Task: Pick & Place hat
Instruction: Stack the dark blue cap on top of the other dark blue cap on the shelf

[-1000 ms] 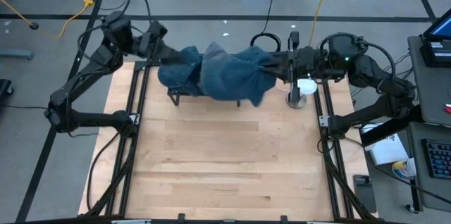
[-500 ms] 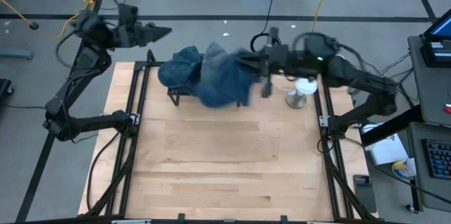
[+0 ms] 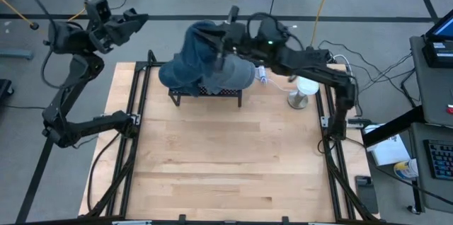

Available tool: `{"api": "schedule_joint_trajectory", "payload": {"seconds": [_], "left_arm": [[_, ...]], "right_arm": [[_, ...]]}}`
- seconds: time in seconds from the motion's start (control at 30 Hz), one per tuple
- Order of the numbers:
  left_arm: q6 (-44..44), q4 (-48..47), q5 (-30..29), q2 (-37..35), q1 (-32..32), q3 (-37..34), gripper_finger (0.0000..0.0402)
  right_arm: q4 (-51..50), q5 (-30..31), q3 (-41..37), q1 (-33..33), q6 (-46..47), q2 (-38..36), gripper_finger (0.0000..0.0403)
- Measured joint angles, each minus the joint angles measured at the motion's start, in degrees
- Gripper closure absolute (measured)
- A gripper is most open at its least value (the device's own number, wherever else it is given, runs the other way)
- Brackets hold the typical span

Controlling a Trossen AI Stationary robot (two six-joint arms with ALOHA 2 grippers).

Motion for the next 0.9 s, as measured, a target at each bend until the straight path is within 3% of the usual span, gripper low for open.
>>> {"api": "schedule_joint_trajectory", "payload": {"seconds": [0.57,0.9], "left_arm": [[-0.11,3.86,2.09,0.03,0.0,0.0,0.0183],[0.53,3.5,3.14,0.62,-0.22,0.0,0.0183]], "right_arm": [[30.44,-0.84,1.2,-3.71,5.85,19.4,0.0387],[33.06,-0.91,1.19,-5.86,8.57,25.99,0.0387]]}}
